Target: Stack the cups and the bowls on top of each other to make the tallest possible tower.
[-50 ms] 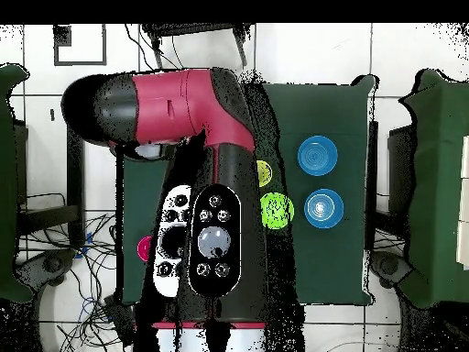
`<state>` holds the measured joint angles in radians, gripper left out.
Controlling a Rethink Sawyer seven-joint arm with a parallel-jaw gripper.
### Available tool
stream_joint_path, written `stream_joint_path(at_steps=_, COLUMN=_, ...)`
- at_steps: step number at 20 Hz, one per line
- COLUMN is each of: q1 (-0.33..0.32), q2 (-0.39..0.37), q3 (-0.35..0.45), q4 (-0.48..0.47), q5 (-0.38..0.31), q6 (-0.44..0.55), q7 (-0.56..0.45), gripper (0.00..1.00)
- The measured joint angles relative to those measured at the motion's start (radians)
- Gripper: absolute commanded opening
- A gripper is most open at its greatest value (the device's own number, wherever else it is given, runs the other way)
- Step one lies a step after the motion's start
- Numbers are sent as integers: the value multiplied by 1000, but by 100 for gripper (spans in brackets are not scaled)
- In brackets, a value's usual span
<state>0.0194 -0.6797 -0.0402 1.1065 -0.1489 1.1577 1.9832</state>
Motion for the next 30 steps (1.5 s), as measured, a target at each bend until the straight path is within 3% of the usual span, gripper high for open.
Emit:
stream_joint_path(at_steps=19, q1=-20, q2=188, q3=73, q4=-191, q5=-36, q6=-119, q7=0, gripper=0)
stream_joint_path(at_steps=30, q1=-20, q2=232, q3=73, q4=-227, q5=-96, q6=-120, q7=0, gripper=0)
